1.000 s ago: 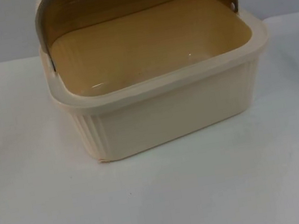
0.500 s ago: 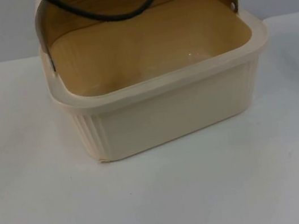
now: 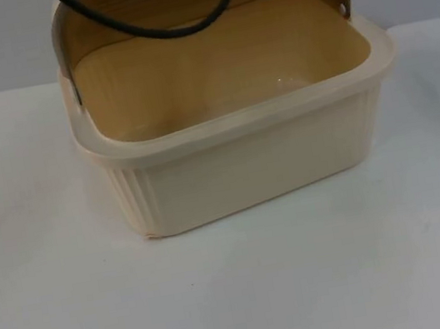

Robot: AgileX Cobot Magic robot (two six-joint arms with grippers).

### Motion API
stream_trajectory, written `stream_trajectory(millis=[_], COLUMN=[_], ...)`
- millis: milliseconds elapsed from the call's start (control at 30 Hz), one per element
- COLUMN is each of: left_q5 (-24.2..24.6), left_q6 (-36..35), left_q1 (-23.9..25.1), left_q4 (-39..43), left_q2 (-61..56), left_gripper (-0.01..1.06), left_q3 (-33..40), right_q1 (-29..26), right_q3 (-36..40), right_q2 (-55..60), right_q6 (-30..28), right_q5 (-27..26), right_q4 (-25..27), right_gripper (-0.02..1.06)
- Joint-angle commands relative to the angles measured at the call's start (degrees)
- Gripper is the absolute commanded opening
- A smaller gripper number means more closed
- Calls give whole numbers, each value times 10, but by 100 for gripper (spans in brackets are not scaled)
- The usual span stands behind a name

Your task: Open the box lid with the left hand, place the block into the box with the right hand, then close the box lid with the left hand.

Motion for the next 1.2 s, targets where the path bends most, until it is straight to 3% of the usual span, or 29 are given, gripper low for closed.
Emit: stream_trajectory(millis=[0, 267, 400, 600, 733, 933, 1167], left_q5=[3, 59, 67, 71, 97, 86, 79], left_q6=[-2, -9, -67, -101, -134, -227, -240], left_q1=[0, -4, -20, -34, -42, -61, -74], left_q4=[-3, -9, 36, 69, 77, 138, 138], left_q2=[0, 0, -1, -9, -15, -34, -40], left_gripper=[0, 0, 0, 0, 0, 0, 0], left_q3=[-2, -2, -2, -1, -1, 49, 104], right_q1=[-3, -3, -3, -3, -3, -3, -3], right_q3=[-2, -2, -2, -2, -2, -2, -2], right_q2=[-6, -6, -6, -6, -6, -6, -6], right_q6=[2, 2, 2, 2, 5, 16, 16], right_q5=[-5, -5, 0, 6, 8, 8, 8], right_q4=[4, 4, 4, 4, 4, 2, 3], right_gripper=[105, 105, 105, 105, 105, 105, 105])
